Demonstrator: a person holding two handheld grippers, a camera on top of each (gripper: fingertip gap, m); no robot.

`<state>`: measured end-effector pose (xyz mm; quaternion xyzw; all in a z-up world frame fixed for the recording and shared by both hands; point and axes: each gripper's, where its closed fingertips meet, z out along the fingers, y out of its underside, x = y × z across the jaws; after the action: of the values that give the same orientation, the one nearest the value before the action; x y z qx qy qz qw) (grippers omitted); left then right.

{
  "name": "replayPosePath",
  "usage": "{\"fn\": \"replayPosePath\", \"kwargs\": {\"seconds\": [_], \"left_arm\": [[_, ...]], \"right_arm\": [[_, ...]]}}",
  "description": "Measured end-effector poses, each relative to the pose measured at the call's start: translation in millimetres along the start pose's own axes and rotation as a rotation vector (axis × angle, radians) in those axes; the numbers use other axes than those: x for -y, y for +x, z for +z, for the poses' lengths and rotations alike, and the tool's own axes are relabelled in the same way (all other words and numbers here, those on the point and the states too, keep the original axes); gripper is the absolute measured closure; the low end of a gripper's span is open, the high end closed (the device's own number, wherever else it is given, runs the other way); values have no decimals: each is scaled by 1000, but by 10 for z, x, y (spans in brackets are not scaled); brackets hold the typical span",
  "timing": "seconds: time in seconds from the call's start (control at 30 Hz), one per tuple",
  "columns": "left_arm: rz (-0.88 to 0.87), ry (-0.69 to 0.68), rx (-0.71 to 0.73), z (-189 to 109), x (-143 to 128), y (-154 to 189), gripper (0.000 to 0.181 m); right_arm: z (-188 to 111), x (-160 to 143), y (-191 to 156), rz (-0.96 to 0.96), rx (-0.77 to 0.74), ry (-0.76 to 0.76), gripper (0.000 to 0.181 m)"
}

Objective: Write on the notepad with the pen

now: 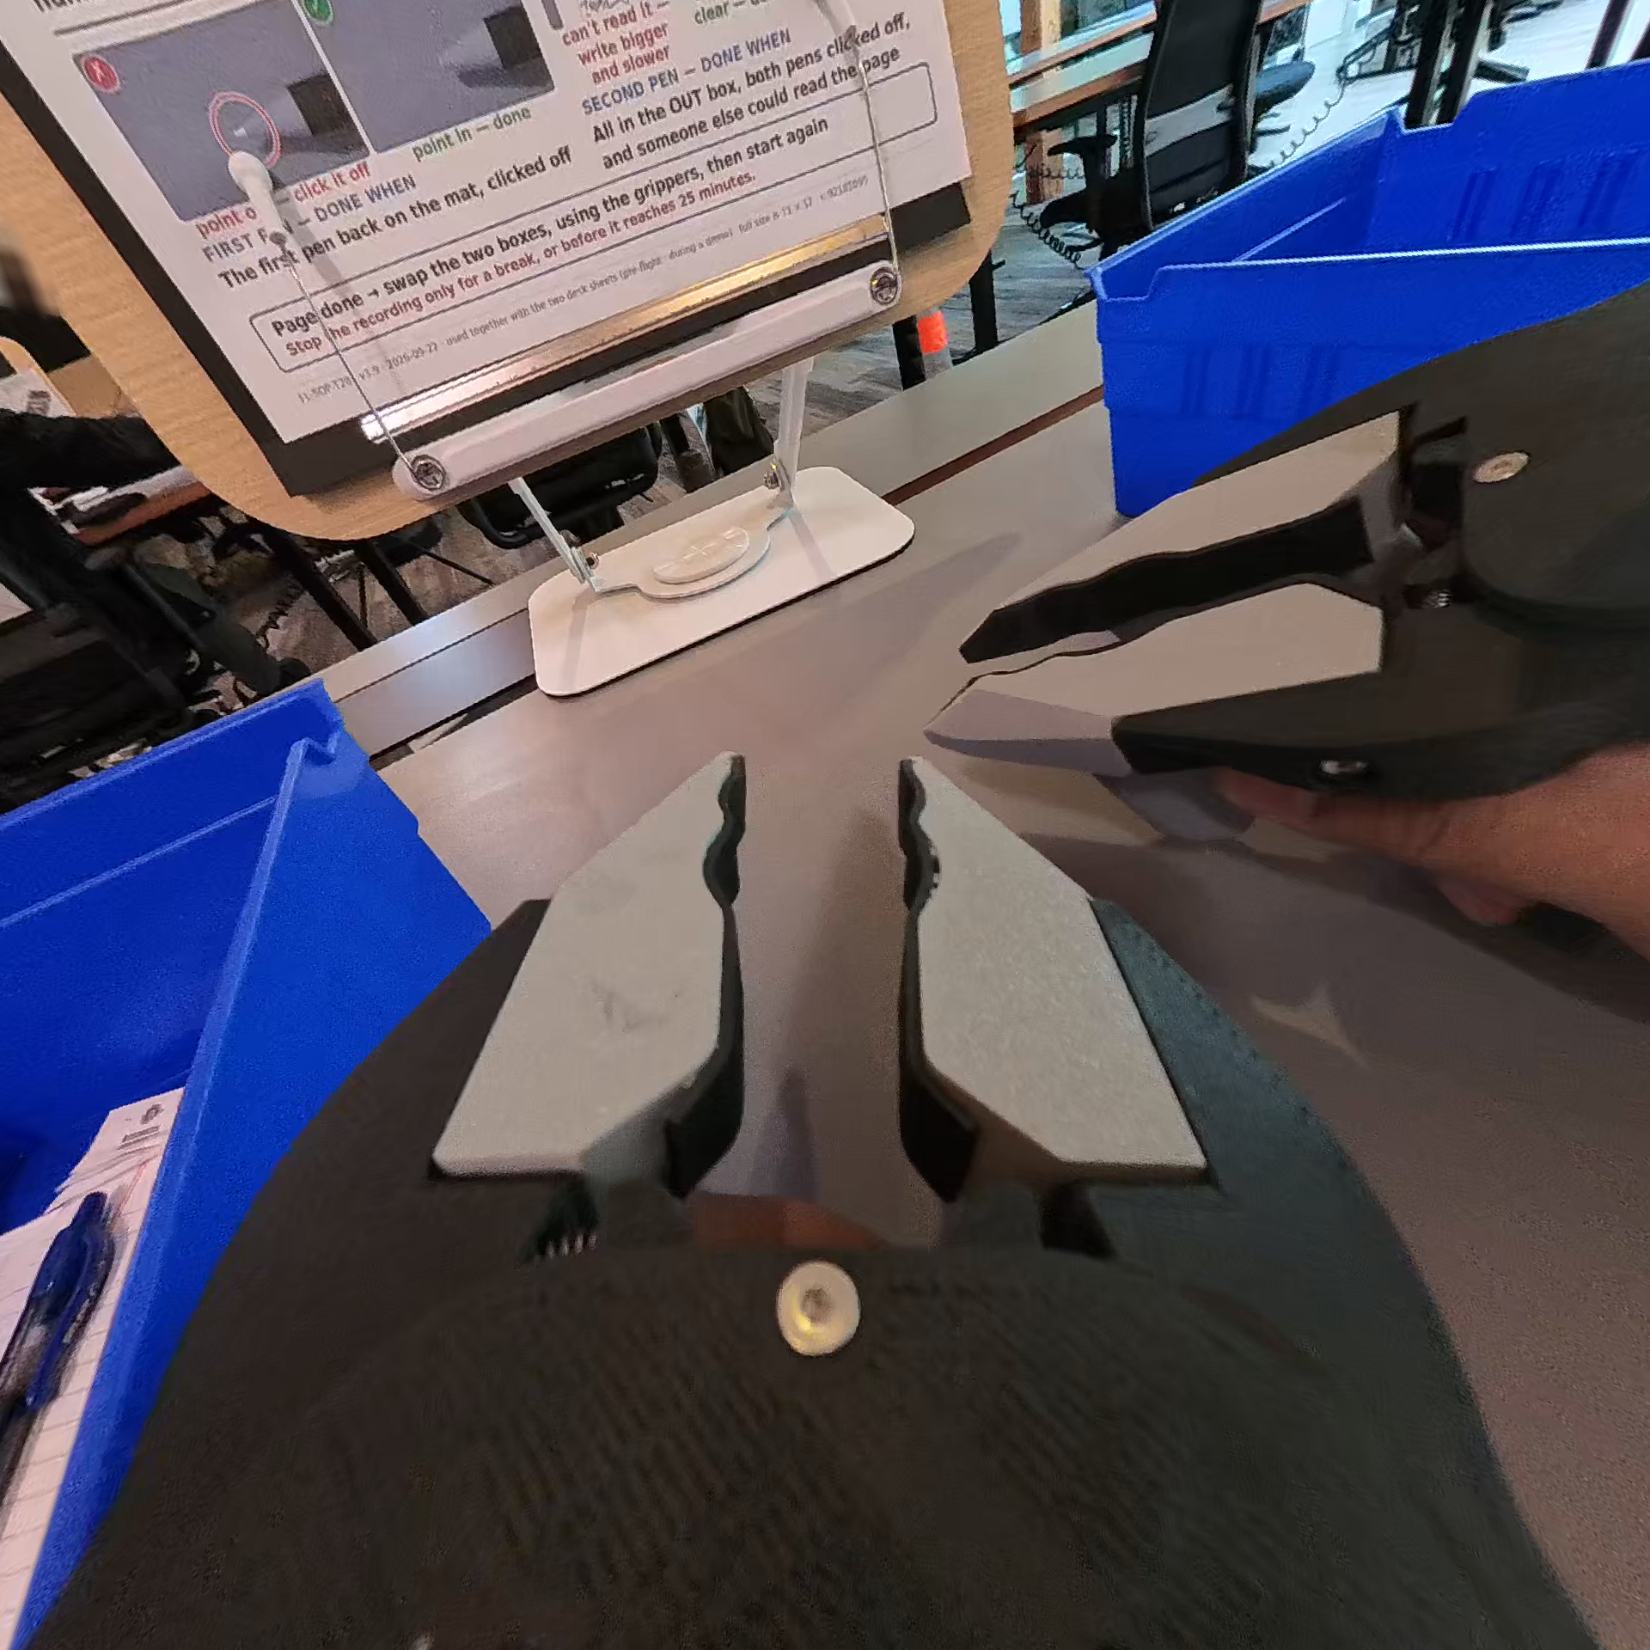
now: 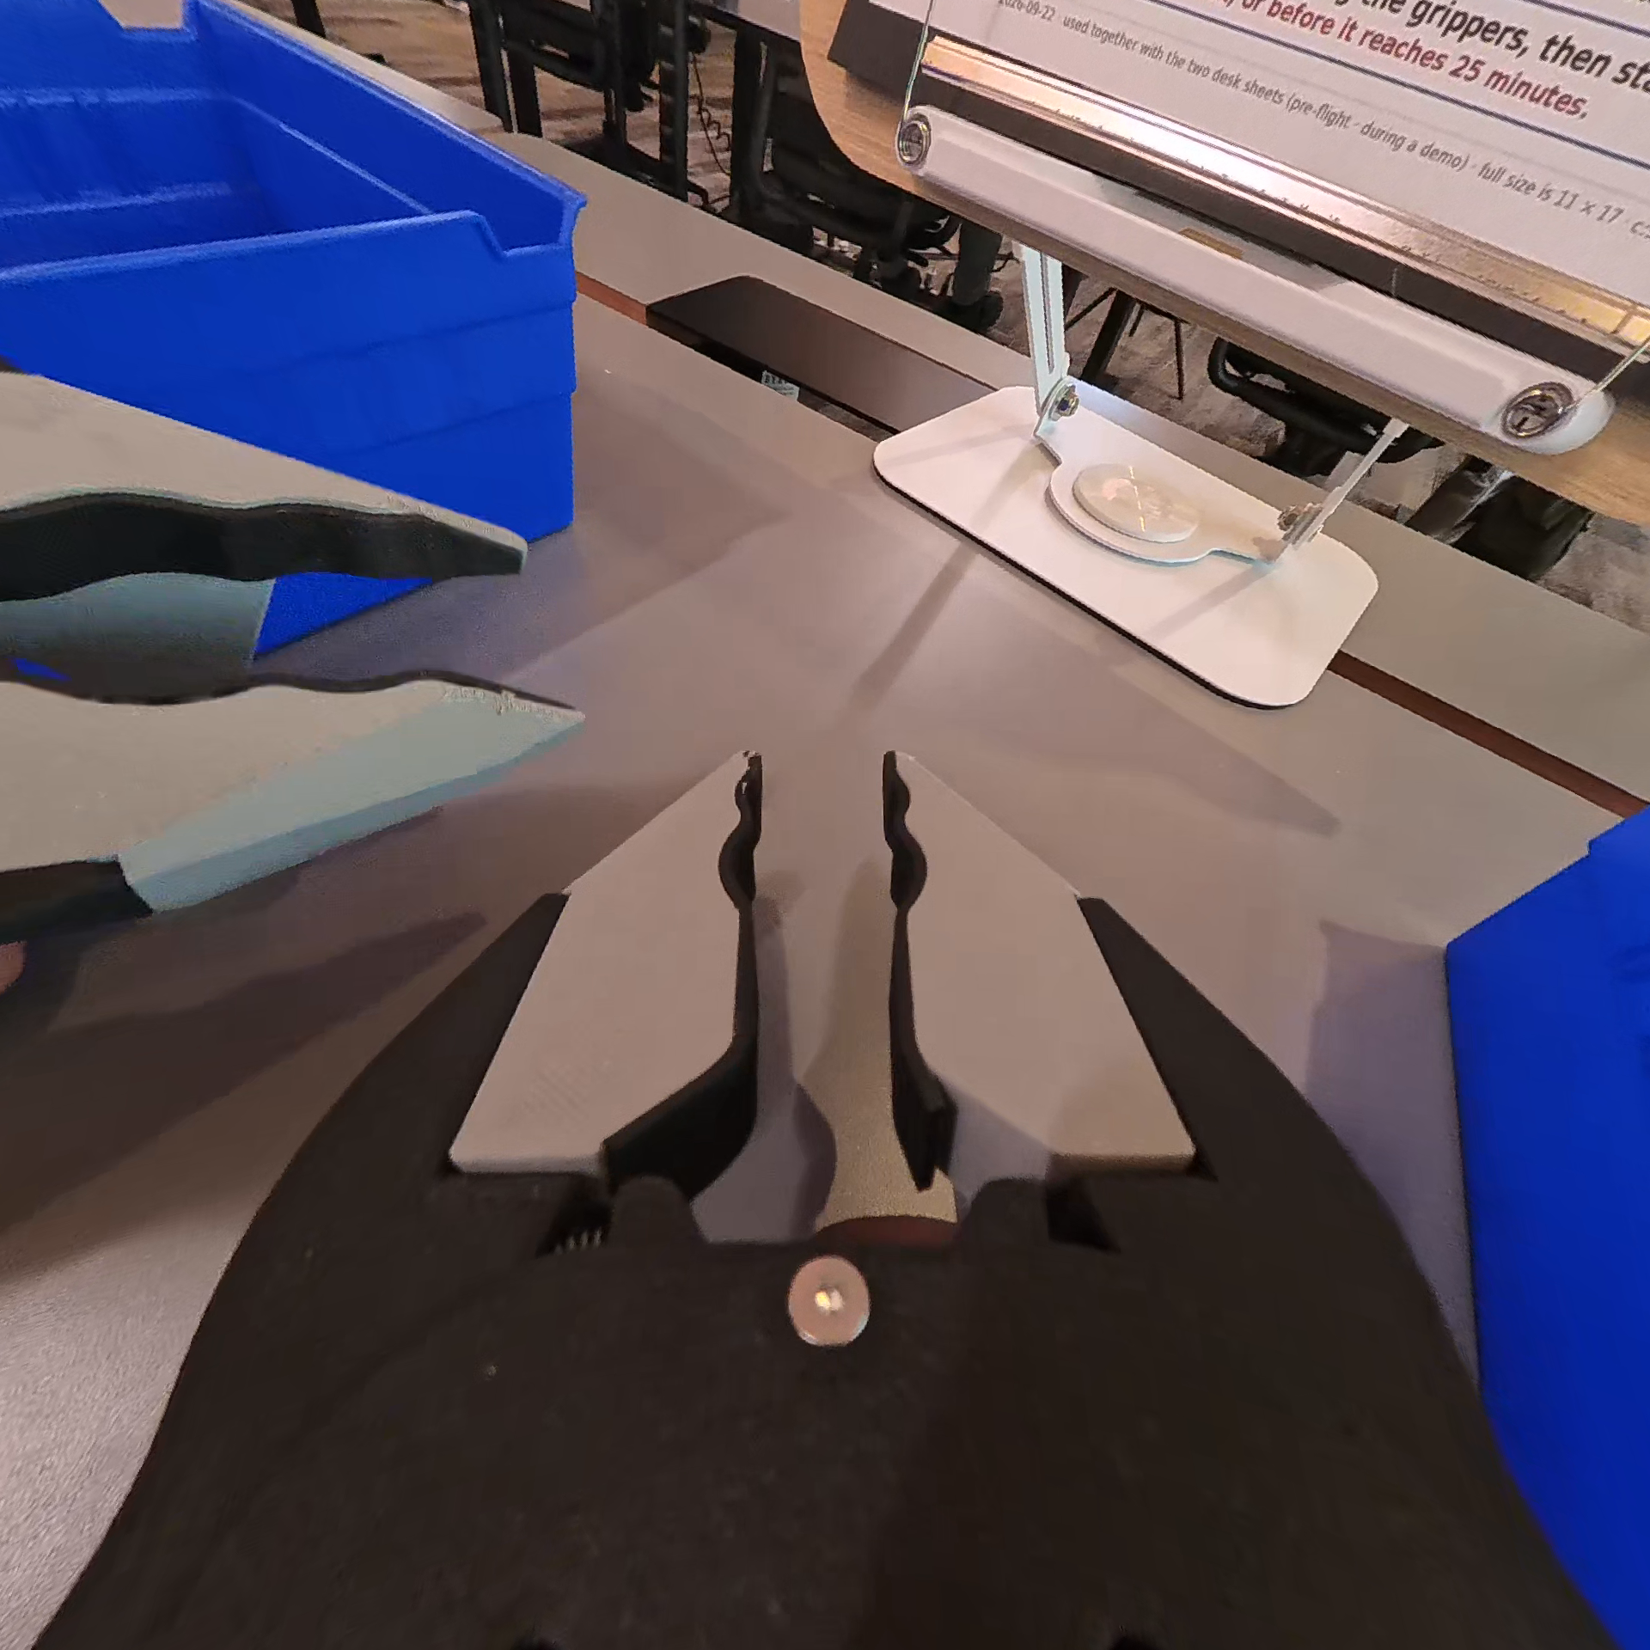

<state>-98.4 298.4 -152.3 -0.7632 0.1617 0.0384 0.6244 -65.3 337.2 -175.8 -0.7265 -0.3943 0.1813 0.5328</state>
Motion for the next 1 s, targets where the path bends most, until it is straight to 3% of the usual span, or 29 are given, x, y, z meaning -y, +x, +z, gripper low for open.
{"fn": "replayPosePath", "kwargs": {"seconds": [0.5,1.0], "left_arm": [[31,20,-16,-18,47,74,147],[5,180,-129,-470,561,350,143]], "right_arm": [[18,-12,-44,-19,14,-12,157],[-1,8,-54,2,38,6,157]]}}
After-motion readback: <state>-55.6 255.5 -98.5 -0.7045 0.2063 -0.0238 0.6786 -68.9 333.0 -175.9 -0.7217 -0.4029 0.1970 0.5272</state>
